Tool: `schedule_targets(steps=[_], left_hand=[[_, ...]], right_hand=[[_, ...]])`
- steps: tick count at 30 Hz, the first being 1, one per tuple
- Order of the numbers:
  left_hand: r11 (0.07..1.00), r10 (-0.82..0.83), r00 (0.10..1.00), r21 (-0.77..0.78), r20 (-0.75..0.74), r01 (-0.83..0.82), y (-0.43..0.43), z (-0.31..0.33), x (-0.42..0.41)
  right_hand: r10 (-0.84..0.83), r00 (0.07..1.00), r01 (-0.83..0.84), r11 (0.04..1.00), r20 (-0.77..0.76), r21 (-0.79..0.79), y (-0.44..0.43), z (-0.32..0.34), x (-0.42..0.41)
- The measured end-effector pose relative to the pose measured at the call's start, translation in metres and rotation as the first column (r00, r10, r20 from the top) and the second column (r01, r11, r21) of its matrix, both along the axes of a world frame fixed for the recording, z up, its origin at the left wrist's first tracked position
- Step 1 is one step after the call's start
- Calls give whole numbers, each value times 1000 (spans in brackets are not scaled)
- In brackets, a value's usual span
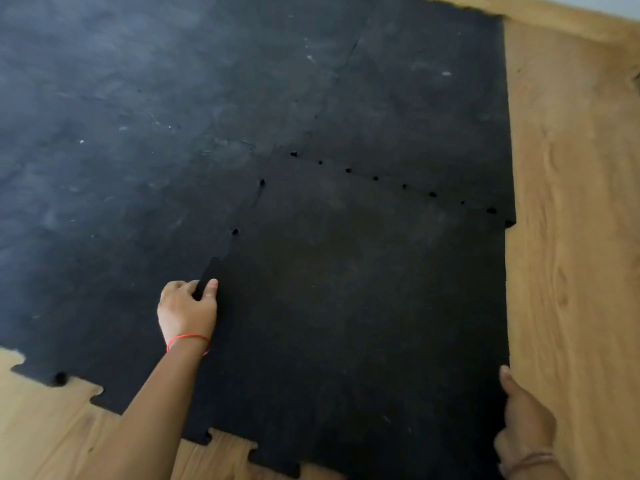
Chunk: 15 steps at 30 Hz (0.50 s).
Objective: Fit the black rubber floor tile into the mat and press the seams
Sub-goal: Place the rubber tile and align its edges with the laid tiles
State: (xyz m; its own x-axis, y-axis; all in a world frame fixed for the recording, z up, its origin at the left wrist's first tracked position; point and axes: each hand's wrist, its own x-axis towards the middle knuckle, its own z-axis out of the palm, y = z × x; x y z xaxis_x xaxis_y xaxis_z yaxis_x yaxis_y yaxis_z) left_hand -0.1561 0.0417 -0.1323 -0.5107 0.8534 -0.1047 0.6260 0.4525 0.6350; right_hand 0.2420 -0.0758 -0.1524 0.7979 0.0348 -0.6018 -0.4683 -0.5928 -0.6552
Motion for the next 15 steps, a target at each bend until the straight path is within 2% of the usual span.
schedule_targets(steps=[9,11,15], left_hand=[[998,-23,999,58,-43,25,1,-4,1],[996,-46,998,70,-48,50,-3,-5,4],[990,-99,993,90,-61,105,-5,-8,13]], right_hand=[[-120,992,121,992,43,-35,5,12,-2],[-156,987,156,988,26,0,3,16,-3],[-195,976,191,981,101,47,6,26,8]])
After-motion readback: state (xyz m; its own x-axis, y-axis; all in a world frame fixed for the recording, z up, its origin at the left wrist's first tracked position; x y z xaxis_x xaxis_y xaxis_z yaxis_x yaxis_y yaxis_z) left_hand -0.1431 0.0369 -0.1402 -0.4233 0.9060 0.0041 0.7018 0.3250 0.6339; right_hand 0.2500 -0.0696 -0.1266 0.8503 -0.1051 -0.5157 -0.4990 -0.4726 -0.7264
